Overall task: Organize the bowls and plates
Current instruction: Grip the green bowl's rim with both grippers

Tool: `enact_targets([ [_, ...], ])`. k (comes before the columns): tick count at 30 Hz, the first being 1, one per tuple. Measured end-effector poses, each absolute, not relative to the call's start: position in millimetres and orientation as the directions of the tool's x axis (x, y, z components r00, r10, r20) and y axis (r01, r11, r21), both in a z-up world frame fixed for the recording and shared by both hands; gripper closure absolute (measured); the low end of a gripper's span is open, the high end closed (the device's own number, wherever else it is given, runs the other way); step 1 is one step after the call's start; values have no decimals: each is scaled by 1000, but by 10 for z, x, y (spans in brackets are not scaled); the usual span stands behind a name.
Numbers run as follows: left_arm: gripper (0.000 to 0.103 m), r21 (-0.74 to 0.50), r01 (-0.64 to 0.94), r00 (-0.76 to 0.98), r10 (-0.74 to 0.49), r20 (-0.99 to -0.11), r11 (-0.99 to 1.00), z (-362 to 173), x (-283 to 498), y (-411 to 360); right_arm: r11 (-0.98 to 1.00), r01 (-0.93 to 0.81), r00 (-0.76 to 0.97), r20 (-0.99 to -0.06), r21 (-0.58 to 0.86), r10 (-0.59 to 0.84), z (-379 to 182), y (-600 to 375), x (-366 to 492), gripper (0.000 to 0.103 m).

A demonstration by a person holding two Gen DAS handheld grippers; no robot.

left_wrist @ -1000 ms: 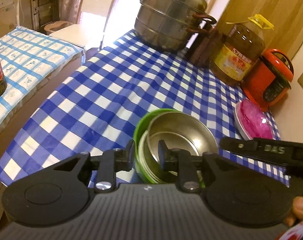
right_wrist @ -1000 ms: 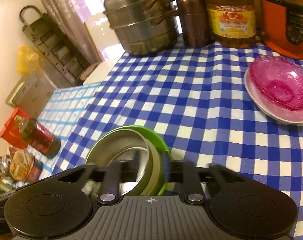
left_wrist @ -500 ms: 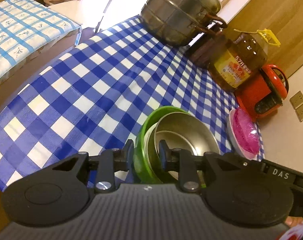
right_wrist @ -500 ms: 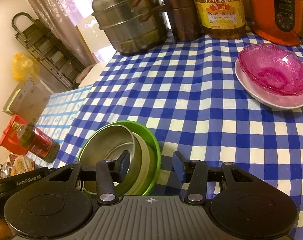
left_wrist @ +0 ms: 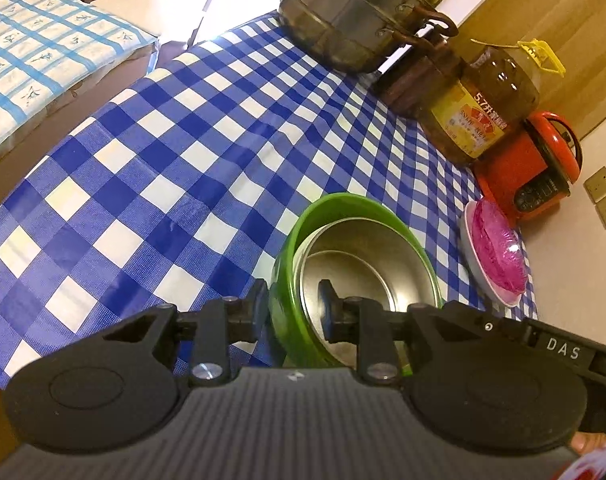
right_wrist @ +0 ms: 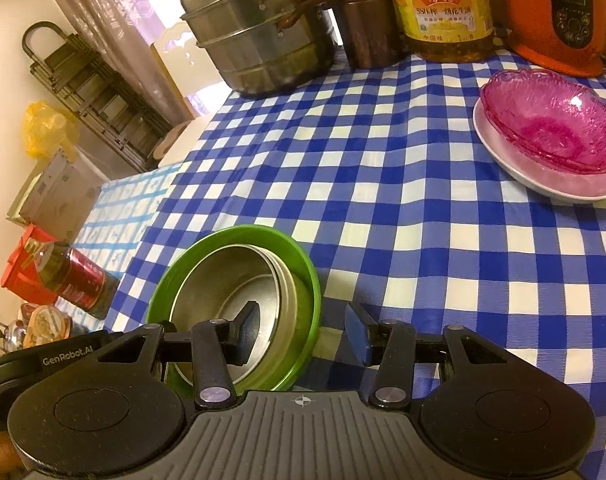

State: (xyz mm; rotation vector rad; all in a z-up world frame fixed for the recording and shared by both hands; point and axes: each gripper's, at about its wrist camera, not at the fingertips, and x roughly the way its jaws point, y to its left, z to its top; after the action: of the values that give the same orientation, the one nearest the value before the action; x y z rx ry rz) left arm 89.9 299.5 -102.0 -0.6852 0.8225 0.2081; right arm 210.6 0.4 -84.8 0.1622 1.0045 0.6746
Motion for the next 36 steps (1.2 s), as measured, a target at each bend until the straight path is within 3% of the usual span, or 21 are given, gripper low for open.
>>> enact_targets([
  [12,80,-478,-424,679,-79,-730,769,-1029,956,3017,739,-348,325,-665,577,673,-1104,-121,2326,56],
  [17,80,-474,-423,675,-80,-733,772,-1050,976,3014,691,-327,289,-627,645,723,-1209,-157,2393,72],
  [36,80,-481,-422,674,-89,-733,768,-1093,999,3012,693,-313,277,-636,650,721,-1251,-136,2416,75],
])
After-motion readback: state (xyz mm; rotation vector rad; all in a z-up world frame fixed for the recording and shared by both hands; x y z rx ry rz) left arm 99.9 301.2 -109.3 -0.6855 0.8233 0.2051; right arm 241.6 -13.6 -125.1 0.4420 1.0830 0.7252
